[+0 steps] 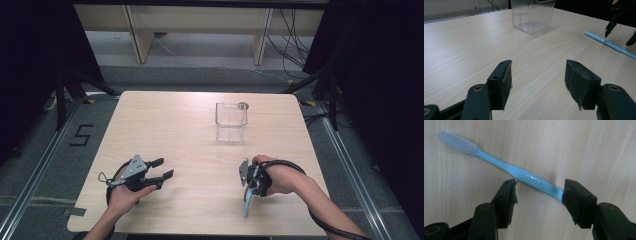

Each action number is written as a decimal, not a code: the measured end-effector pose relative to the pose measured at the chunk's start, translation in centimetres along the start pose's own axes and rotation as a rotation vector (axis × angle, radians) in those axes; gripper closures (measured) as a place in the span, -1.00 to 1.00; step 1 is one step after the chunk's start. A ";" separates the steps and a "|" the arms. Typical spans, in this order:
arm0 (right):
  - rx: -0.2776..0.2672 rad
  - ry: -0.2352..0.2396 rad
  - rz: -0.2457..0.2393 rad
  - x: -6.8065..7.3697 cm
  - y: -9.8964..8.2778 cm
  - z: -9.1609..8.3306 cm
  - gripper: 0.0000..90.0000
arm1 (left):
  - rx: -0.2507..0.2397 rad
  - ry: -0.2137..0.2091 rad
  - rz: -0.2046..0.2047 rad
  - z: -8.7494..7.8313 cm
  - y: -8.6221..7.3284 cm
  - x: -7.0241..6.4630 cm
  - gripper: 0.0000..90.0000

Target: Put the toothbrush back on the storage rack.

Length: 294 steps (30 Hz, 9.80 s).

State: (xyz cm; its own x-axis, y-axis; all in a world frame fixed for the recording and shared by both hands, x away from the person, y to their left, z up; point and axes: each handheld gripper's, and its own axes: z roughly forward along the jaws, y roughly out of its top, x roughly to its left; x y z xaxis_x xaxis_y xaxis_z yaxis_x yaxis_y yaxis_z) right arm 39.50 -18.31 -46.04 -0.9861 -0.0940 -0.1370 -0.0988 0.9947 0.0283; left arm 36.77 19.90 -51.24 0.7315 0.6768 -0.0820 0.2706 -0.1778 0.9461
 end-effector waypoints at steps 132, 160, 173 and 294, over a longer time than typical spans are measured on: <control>-0.199 0.033 0.360 0.0 -2.8 -1.1 0.76 | -0.013 0.000 -0.002 0.1 -0.2 0.1 -0.16; -0.490 -0.114 0.642 0.3 -5.5 -2.3 0.76 | -0.014 0.005 -0.003 0.0 -0.2 0.1 -0.16; -0.630 -0.187 0.726 0.4 -6.3 -2.8 0.76 | -0.014 0.008 -0.002 0.0 -0.2 0.2 -0.16; -1.279 -0.773 1.079 -8.7 -2.9 -4.5 0.75 | -0.022 0.026 -0.016 -0.4 -0.5 0.7 -0.16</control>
State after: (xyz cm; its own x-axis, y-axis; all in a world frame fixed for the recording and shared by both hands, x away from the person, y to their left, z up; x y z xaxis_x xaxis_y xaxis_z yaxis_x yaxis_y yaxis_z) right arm 47.74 -20.54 -40.52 -0.4445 0.8912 0.0905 0.0654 -0.0684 0.9955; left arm 36.86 20.76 -51.60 0.7108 0.6977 -0.0895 0.2683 -0.1513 0.9514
